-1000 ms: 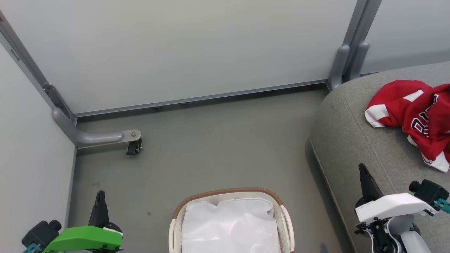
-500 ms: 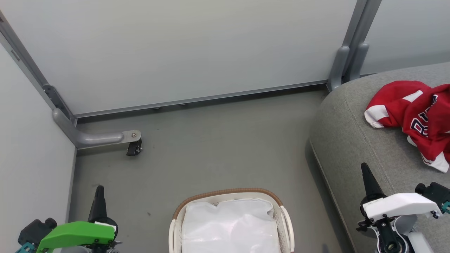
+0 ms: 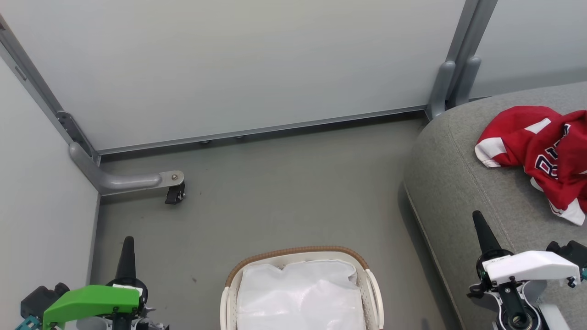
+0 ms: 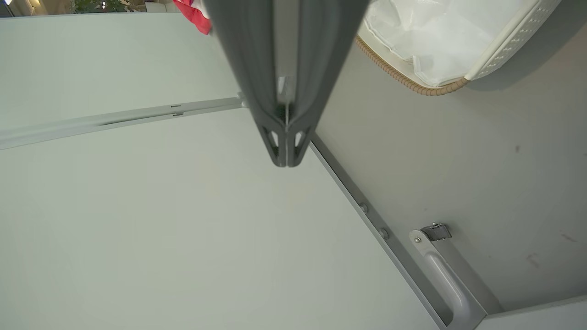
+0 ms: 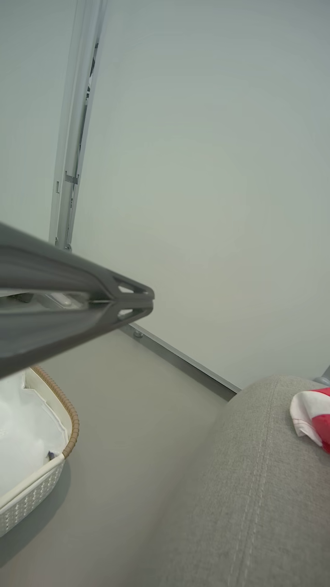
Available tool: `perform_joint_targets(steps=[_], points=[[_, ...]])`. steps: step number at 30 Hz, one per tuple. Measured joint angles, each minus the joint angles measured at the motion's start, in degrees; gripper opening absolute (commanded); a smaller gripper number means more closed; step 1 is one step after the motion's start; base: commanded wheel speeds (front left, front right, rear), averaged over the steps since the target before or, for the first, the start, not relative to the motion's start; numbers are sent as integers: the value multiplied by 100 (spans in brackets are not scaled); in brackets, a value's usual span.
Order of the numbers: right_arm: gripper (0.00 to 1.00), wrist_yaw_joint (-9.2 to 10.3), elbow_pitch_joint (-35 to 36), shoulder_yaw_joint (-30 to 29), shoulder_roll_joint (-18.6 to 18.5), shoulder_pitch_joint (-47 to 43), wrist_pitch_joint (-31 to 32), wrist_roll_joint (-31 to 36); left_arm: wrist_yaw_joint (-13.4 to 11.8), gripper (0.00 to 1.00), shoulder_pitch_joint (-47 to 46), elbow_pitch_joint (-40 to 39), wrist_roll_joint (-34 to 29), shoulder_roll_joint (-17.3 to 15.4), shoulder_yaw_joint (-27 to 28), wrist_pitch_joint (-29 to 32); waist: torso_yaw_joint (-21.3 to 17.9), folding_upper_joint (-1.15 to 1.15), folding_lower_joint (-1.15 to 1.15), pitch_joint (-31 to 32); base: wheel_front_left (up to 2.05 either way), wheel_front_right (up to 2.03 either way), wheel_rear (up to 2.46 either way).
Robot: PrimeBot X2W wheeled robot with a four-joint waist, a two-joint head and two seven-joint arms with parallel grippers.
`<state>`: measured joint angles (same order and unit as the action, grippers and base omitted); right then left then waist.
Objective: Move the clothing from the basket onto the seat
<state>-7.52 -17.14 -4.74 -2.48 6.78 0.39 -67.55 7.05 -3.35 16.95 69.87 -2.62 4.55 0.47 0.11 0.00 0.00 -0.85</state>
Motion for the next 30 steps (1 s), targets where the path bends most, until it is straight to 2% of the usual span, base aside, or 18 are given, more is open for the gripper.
perform_joint_targets(steps=[30], points=[[0, 1, 190, -108, -14, -19, 388, -1524, 12, 0, -148, -180, 1383, -4, 114, 376, -7, 0, 0, 38, 0, 0, 0]])
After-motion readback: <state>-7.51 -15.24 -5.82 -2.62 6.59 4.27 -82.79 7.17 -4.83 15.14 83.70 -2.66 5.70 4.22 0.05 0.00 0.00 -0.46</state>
